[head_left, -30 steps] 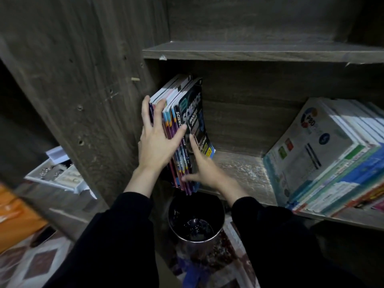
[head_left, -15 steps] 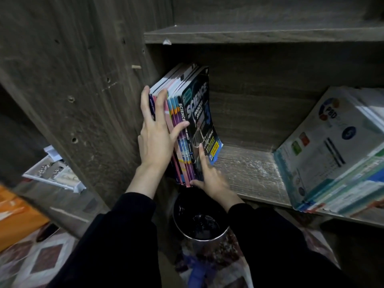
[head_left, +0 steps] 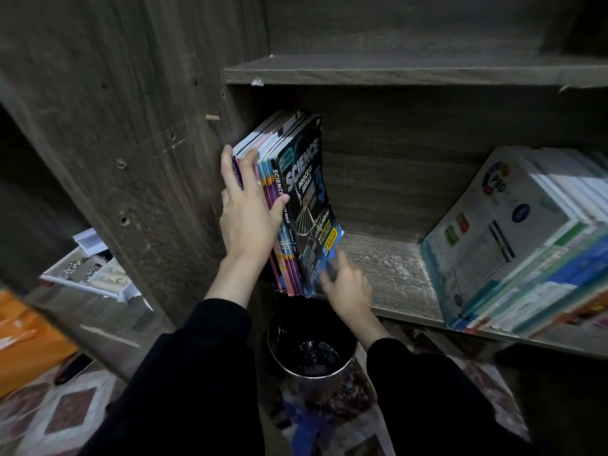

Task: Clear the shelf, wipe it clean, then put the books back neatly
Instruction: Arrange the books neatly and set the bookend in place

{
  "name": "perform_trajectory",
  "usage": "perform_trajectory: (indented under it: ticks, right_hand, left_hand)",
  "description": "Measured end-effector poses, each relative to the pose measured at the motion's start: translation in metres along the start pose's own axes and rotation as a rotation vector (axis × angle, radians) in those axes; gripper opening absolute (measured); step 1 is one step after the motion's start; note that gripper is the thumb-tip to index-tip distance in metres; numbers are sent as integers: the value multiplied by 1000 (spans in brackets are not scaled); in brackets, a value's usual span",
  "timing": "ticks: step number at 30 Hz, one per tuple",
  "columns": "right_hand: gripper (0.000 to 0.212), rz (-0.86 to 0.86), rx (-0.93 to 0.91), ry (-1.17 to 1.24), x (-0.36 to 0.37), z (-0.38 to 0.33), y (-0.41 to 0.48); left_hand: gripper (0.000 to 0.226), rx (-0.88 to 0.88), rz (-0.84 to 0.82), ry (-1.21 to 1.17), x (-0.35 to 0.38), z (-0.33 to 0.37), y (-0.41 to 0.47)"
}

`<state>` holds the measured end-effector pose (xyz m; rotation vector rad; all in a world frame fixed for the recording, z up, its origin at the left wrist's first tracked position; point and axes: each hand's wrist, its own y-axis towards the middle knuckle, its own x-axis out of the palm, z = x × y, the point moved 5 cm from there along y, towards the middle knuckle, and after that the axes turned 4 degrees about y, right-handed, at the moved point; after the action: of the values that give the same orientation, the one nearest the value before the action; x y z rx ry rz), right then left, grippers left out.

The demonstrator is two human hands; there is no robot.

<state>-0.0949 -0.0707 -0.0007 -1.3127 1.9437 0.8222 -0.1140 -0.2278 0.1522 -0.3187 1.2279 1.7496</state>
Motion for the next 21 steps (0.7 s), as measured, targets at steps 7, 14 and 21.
perform_trajectory:
  ticks: [7,14,21]
  right_hand:
    - [27,670,-254,18,-150,45,-32]
    - [60,989,-39,-353,-242,99,-53]
    - [56,858,175,-303,-247,114,-50]
  left_hand:
    - [77,-48,9,-16,0,2,3]
    - [75,-100,5,-24,2,6,4]
    - [73,-130,-17,-28,0,7,4]
